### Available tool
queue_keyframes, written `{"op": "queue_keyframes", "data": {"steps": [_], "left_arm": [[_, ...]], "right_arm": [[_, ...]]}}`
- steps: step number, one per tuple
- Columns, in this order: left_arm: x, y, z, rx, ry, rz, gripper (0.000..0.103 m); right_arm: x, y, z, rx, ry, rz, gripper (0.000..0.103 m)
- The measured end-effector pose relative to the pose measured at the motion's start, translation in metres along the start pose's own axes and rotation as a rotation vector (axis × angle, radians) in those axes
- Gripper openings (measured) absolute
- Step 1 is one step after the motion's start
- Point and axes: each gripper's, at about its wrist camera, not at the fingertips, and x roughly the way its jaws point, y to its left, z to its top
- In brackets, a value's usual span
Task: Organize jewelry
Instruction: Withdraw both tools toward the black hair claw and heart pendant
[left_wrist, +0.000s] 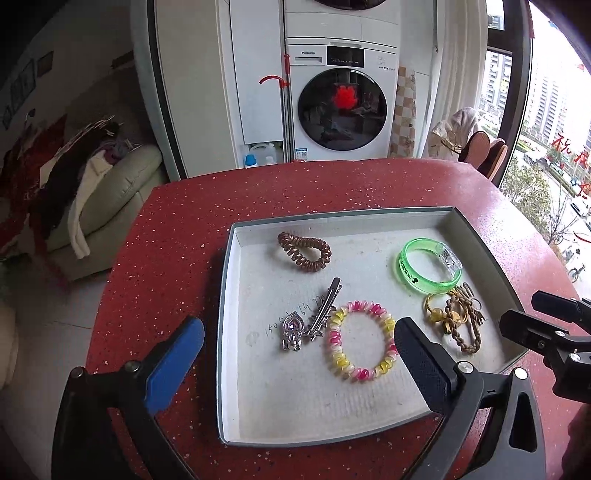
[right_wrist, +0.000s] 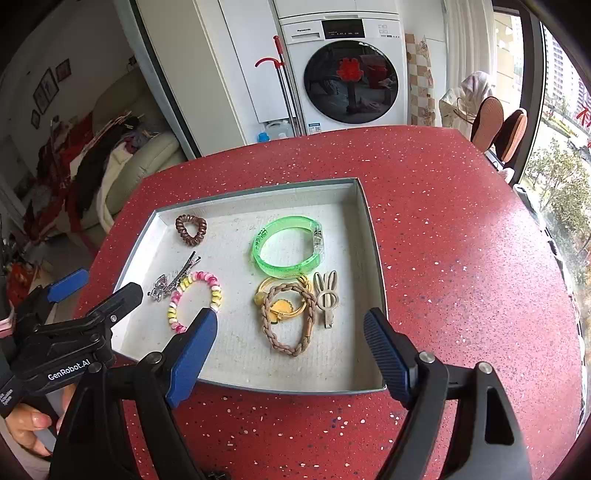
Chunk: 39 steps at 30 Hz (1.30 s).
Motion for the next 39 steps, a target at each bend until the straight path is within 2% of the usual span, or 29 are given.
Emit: {"op": "queue_keyframes", "data": {"steps": [6, 14, 23, 31, 33, 39], "left_arm": [[-0.010, 0.008, -0.015, -0.011, 0.003, 0.008, 0.103], [-0.023, 0.009, -0.039, -0.012, 0.036, -0.026, 0.103], [-0.042, -0.002, -0.063, 0.035, 0.037, -0.016, 0.103], [-0.056, -0.006, -0.083, 0.054, 0.042, -0.043, 0.103], [-0.056, -0.008, -0.089, 0.055, 0.053, -0.059, 0.103], [-0.060, -0.023, -0.107, 0.090, 0.079, -0.172, 0.103]], "right_arm": [[-0.018, 0.006, -0.007, -0.038, -0.062, -0.050, 0.088], [-0.034, 0.011, -0.020, -0.063, -0.098, -0.040, 0.088], [-0.046, 0.012, -0.042, -0.078, -0.036, -0.031, 0.088], [-0.062, 0.000, -0.084, -0.051, 0.021, 0.009, 0.089], [-0.066, -0.002, -0.097, -0.053, 0.036, 0.018, 0.089], [-0.073, -0.002, -0.137, -0.079, 0.074, 0.027, 0.089]]}}
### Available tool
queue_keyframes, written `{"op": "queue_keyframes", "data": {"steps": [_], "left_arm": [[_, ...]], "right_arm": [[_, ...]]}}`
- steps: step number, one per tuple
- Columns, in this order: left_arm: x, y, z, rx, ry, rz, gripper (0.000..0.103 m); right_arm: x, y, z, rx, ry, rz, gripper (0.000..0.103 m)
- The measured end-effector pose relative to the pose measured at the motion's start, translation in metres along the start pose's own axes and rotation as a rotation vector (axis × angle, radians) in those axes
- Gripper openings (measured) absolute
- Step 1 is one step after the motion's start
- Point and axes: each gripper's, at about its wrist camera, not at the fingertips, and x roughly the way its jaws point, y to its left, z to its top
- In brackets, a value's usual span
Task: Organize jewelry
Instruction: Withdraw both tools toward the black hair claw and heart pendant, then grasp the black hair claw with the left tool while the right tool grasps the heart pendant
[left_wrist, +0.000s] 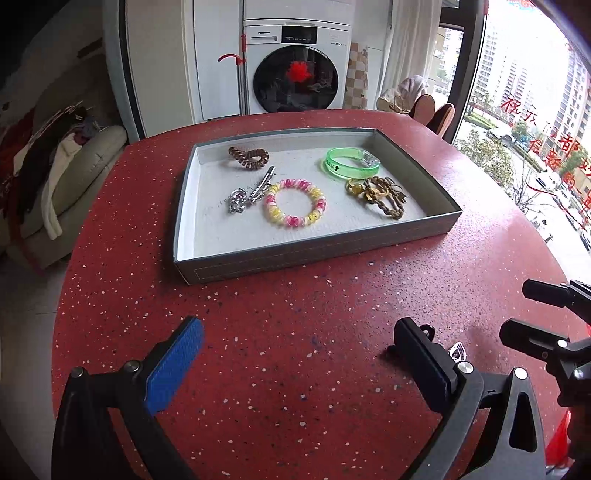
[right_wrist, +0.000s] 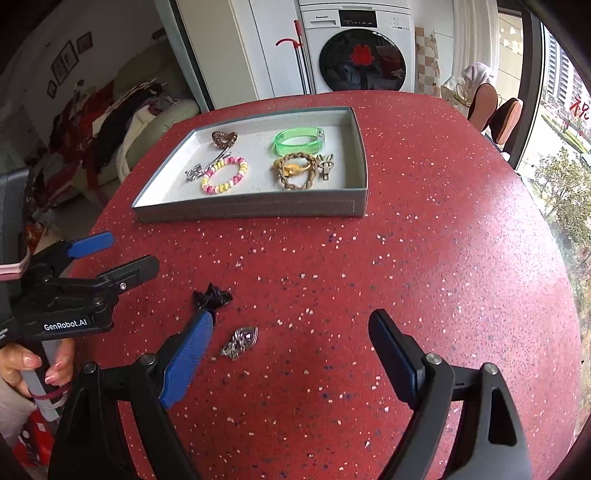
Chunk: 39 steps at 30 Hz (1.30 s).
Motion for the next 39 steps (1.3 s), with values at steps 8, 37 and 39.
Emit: {"op": "queue_keyframes", "data": {"steps": [8, 37, 39], "left_arm": [[0.010, -0.034, -0.010, 0.091, 0.038, -0.050, 0.103], [0.042, -0.037, -0.008, 0.082, 0.054, 0.019, 0.083], [0.041, -0.038, -0.008, 0.085, 0.049, 0.008, 0.077]], "right_arm": [[0.000, 0.013, -0.036, -0.075, 0.030, 0.002, 0.089], [0.035, 0.049, -0.029, -0.157, -0.024, -0.091, 0.051], [0.035, 0.049, -0.028, -0.160, -0.025, -0.090, 0.040]]}}
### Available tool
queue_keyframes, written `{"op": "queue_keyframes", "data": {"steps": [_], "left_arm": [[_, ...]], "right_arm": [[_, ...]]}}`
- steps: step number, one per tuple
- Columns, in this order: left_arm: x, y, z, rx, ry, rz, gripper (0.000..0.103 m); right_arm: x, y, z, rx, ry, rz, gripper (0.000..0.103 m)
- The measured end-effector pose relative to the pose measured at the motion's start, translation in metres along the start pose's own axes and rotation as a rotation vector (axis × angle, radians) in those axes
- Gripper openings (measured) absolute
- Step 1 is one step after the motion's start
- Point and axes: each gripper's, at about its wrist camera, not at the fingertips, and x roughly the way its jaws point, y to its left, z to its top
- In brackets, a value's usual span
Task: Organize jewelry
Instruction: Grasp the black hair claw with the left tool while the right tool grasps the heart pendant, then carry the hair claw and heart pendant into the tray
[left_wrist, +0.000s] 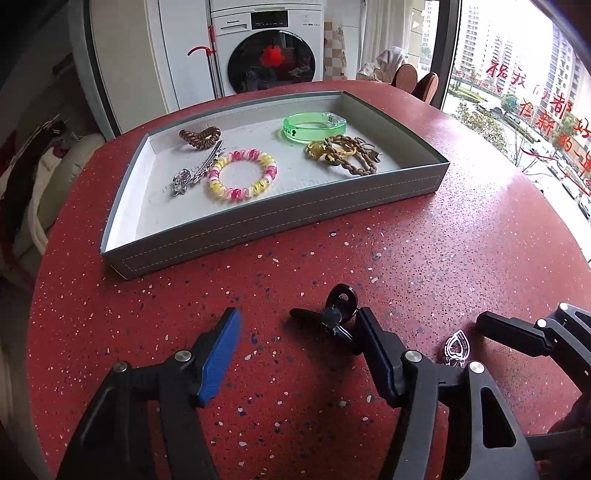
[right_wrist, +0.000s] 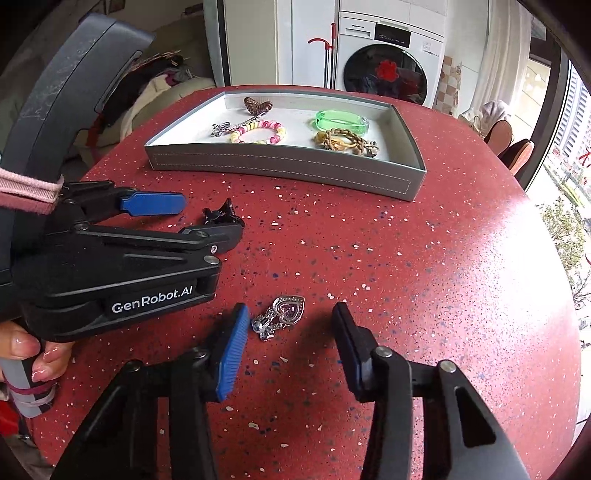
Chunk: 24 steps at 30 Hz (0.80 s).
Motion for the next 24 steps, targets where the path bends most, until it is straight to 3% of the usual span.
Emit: {"op": "queue_keyframes", "data": {"steps": [1, 4, 7, 8, 24], "left_arm": [[0.000, -0.001, 0.000, 0.000, 0.001, -0.010, 0.072], [-0.003, -0.004, 0.000, 0.014, -0.003, -0.017, 0.052], [-0.005, -0.005, 0.000, 0.027, -0.002, -0.020, 0.025], [-0.005, -0.004, 0.000, 0.022, -0.001, -0.027, 0.025], [-0.027, 0.015, -0.002, -0.029, -0.043, -0.066, 0.025]], "right_arm": [[-0.001, 0.000, 0.000, -0.001, -0.001, -0.002, 0.030], [-0.001, 0.000, 0.000, 0.003, -0.002, 0.002, 0.029], [-0.005, -0.002, 0.001, 0.016, -0.020, 0.013, 0.016], [-0.007, -0.003, 0.002, 0.023, -0.024, 0.016, 0.008], [-0.028, -0.030, 0.013, 0.122, -0.063, 0.080, 0.008]]}}
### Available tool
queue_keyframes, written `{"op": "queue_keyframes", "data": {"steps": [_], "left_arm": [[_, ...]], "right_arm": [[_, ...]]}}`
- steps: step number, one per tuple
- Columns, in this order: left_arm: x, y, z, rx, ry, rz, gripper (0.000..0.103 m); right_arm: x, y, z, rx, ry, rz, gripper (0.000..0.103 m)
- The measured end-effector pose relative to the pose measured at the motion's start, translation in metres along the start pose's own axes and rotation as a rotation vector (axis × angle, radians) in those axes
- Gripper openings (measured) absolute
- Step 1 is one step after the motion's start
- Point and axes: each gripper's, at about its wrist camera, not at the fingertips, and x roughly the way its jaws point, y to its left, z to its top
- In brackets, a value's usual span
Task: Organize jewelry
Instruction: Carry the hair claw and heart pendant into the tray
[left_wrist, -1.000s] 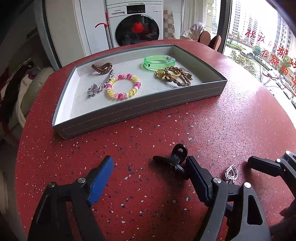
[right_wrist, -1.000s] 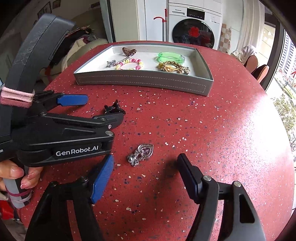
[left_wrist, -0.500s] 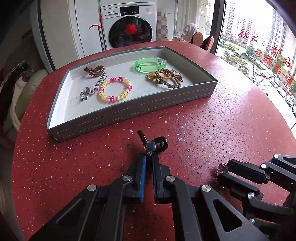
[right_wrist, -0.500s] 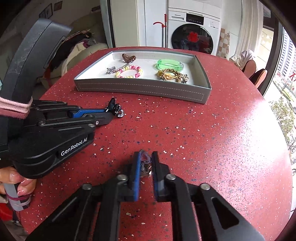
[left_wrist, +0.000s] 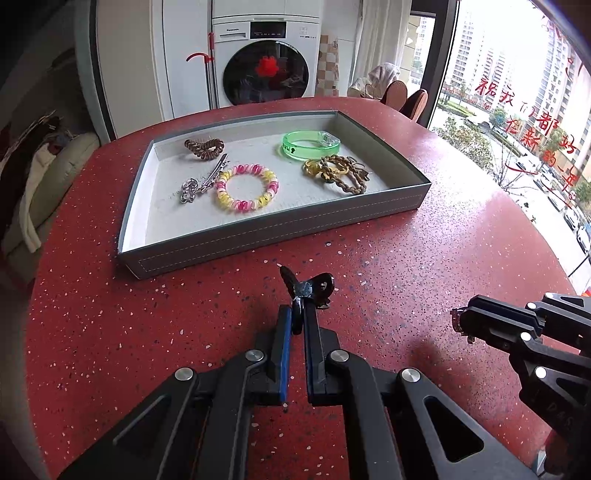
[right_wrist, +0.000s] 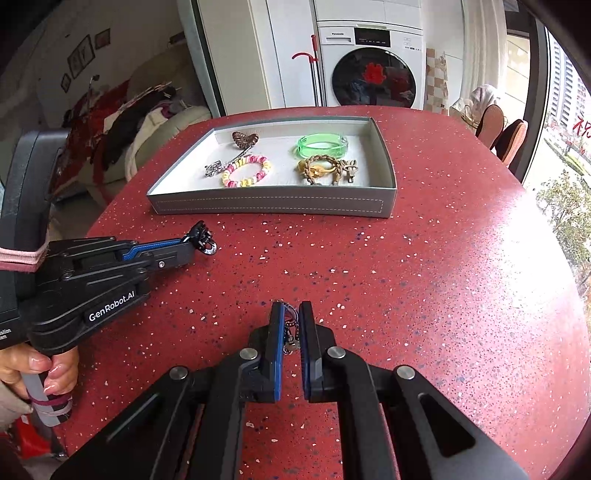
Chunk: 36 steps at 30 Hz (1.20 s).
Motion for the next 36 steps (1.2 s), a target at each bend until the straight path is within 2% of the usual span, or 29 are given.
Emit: {"op": "queue_keyframes", "data": {"steps": [11, 22, 36], "left_arm": [[-0.019, 0.012, 0.009, -0.026, -0.035, -0.005, 0.025], [-0.026, 0.035, 0.040, -0.057, -0.086, 0.018, 0.025], [0.000, 0.072, 0.095, -0.126, -0.098, 0.054, 0.025]], "right_arm": [[-0.008, -0.009, 0.022, 0.050, -0.028, 0.047, 0.008], [0.001, -0.008, 0.069, 0.049, -0.053, 0.089, 0.008], [0.057, -0.011, 0.139, 0.084, -0.014, 0.156, 0.008]]}}
